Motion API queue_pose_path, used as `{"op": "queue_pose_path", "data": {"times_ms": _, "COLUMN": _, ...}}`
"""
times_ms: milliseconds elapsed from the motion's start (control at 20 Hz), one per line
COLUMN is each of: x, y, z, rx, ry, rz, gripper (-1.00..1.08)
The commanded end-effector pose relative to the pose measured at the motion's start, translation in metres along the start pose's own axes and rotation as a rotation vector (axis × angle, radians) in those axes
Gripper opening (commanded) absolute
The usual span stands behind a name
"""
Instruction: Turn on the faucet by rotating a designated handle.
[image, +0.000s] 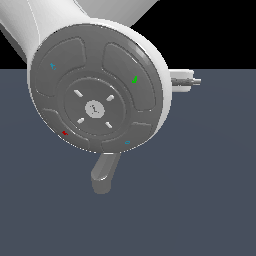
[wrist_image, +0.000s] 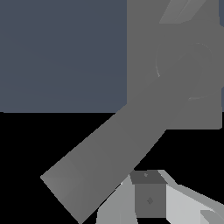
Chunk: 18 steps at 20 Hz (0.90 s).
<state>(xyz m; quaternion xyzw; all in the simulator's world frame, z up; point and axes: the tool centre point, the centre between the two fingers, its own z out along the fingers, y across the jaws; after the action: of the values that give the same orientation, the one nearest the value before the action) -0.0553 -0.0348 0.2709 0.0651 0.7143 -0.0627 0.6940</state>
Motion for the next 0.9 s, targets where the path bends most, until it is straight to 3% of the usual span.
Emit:
{"op": "queue_pose_path", "data": {"times_ms": 0, "x": -0.002, "y": -0.007, "z": 0.004, "rx": 0.005, "ry": -0.015, "rz": 0.003, "gripper": -1.0}}
{"op": "queue_pose_path", "data": {"times_ms": 850, "x": 0.029, "y": -0.043, "z": 0.009, "rx": 0.004, "ry": -0.026, "rz": 0.005, "gripper": -1.0}}
